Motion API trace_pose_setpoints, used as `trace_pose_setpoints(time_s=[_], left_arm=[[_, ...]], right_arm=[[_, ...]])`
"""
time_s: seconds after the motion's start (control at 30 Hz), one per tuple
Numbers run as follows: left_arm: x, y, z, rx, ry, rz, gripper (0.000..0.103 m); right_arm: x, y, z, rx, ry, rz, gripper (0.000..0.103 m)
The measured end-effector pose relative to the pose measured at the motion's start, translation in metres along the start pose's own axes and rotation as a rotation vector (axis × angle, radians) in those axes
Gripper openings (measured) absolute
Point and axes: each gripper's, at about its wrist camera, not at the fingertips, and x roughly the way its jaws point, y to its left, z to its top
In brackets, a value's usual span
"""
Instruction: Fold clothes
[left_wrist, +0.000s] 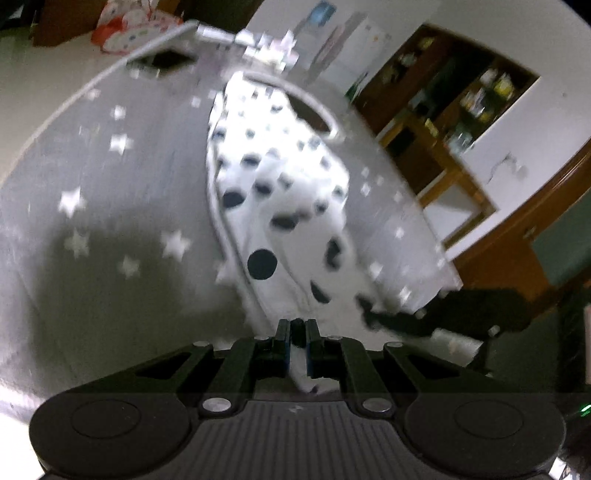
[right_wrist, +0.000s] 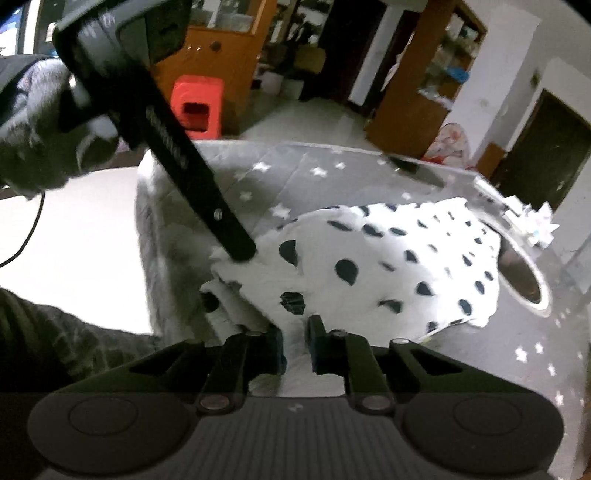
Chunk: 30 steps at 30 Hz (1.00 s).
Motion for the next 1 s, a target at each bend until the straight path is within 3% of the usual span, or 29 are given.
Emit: trace_pose_setpoints(time_s=[0.07, 0.2, 0.43, 0.53, 0.77, 1.0], left_arm=[[0.001, 0.003, -0.001, 0.006, 0.007, -0.004, 0.009], [-0.006, 0.001, 0.001, 0.049, -0.006, -0.004, 0.010], [-0.034, -0.017, 0.022, 0.157, -0.122, -0.018, 0.010], [-0.024, -0.025, 0.034, 0.181, -0.145, -0.025, 0.010], [0.028, -0.038, 0.048, 0.252, -0.112, 0.008, 0.010], [0.050, -0.020, 0.045, 0.240, -0.011, 0.033, 0.010]], right_arm=[[-0.004, -0.003, -0.001, -0.001, 0.002, 0.028, 0.024], [-0.016, -0.010, -0.001, 0.009, 0.001, 0.089, 0.028], [-0.039, -0.057, 0.000, 0.240, -0.046, 0.163, 0.028], [-0.029, -0.069, -0.001, 0.294, -0.055, 0.134, 0.028], [0.020, -0.075, -0.019, 0.366, 0.009, 0.150, 0.028], [0.011, -0.100, -0.015, 0.370, -0.006, 0.138, 0.028]])
